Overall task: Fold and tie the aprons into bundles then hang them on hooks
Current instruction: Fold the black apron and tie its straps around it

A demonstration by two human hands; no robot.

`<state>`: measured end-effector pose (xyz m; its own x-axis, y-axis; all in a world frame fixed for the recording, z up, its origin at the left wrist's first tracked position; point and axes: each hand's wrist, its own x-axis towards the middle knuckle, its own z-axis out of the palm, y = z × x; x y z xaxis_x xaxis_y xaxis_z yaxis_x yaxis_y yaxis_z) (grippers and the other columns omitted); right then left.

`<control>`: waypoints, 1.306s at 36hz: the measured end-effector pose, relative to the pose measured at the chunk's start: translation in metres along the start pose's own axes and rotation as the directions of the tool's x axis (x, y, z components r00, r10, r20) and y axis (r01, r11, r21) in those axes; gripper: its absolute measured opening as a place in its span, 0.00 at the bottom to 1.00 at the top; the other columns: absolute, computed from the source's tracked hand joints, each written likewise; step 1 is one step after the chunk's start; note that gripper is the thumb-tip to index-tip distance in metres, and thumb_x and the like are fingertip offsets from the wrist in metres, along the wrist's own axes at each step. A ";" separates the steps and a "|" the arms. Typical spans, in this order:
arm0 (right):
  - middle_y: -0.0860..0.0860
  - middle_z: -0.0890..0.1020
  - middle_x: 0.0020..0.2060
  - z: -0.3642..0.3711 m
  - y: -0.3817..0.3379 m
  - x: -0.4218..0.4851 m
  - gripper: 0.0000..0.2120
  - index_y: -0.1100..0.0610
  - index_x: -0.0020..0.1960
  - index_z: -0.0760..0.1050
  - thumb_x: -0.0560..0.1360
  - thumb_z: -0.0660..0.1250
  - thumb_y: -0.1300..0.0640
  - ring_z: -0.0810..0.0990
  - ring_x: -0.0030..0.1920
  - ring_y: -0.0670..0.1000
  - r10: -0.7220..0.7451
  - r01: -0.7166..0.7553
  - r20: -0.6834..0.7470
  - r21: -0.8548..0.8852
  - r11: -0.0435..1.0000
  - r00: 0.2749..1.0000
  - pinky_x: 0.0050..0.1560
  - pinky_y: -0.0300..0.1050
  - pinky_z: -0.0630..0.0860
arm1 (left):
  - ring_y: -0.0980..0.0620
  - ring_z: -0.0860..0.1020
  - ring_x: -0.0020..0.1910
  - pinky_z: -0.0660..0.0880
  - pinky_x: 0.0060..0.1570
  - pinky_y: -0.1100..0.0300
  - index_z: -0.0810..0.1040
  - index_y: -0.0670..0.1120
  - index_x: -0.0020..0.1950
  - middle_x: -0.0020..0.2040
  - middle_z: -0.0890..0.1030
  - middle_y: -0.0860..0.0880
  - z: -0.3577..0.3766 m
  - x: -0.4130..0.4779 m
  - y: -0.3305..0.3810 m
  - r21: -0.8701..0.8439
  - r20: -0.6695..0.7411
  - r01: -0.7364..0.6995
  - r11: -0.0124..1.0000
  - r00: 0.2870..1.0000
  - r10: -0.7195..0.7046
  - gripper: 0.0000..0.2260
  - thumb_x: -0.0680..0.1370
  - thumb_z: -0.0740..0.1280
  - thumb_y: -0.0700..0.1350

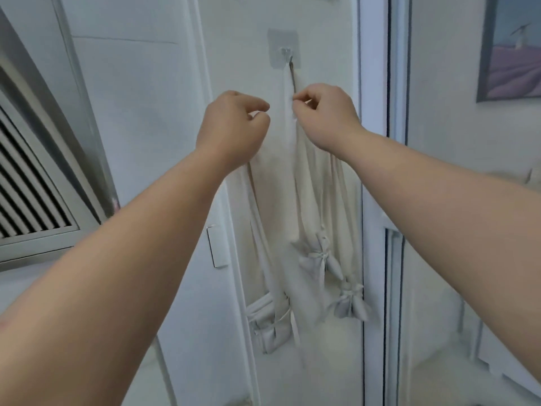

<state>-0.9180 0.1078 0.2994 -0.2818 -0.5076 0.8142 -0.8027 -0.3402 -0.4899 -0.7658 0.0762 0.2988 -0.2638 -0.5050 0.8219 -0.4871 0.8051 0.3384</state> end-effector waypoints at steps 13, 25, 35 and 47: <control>0.45 0.76 0.30 0.105 -0.091 -0.075 0.09 0.53 0.37 0.76 0.75 0.62 0.59 0.73 0.31 0.43 0.096 -0.195 0.249 0.411 0.890 0.964 0.39 0.43 0.75 | 0.63 0.74 0.36 0.71 0.41 0.67 0.79 0.52 0.61 0.47 0.78 0.60 -0.085 -0.086 -0.090 -0.112 -0.061 0.237 0.965 0.968 -0.245 0.15 0.78 0.61 0.41; 0.48 0.76 0.32 0.322 -0.248 -0.222 0.08 0.57 0.39 0.77 0.75 0.62 0.59 0.71 0.32 0.48 0.032 -0.395 0.659 0.411 0.822 0.752 0.38 0.46 0.73 | 0.64 0.77 0.38 0.72 0.40 0.68 0.80 0.54 0.52 0.43 0.80 0.59 -0.289 -0.247 -0.245 -0.074 -0.059 0.611 0.788 0.787 -0.615 0.09 0.79 0.63 0.42; 0.51 0.77 0.36 0.465 -0.366 -0.324 0.11 0.66 0.48 0.79 0.76 0.62 0.59 0.72 0.35 0.48 -0.103 -0.404 0.844 0.354 0.844 0.526 0.43 0.44 0.73 | 0.61 0.78 0.40 0.72 0.41 0.69 0.81 0.51 0.53 0.45 0.82 0.57 -0.428 -0.362 -0.360 -0.035 -0.143 0.799 0.601 0.591 -0.794 0.10 0.80 0.62 0.41; 0.51 0.69 0.32 0.602 -0.397 -0.368 0.09 0.59 0.33 0.68 0.73 0.58 0.60 0.66 0.33 0.50 -0.042 -0.408 0.945 0.180 0.895 0.325 0.38 0.42 0.68 | 0.53 0.73 0.64 0.67 0.63 0.62 0.74 0.48 0.68 0.64 0.77 0.52 -0.469 -0.423 -0.496 0.084 -0.064 0.925 0.371 0.376 -0.924 0.16 0.80 0.62 0.44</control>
<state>-0.1792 -0.0465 0.0072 0.4386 -0.8987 -0.0094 -0.5093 -0.2399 -0.8265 -0.0221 0.0362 -0.0021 0.4038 -0.9145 0.0256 -0.4948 -0.1948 0.8469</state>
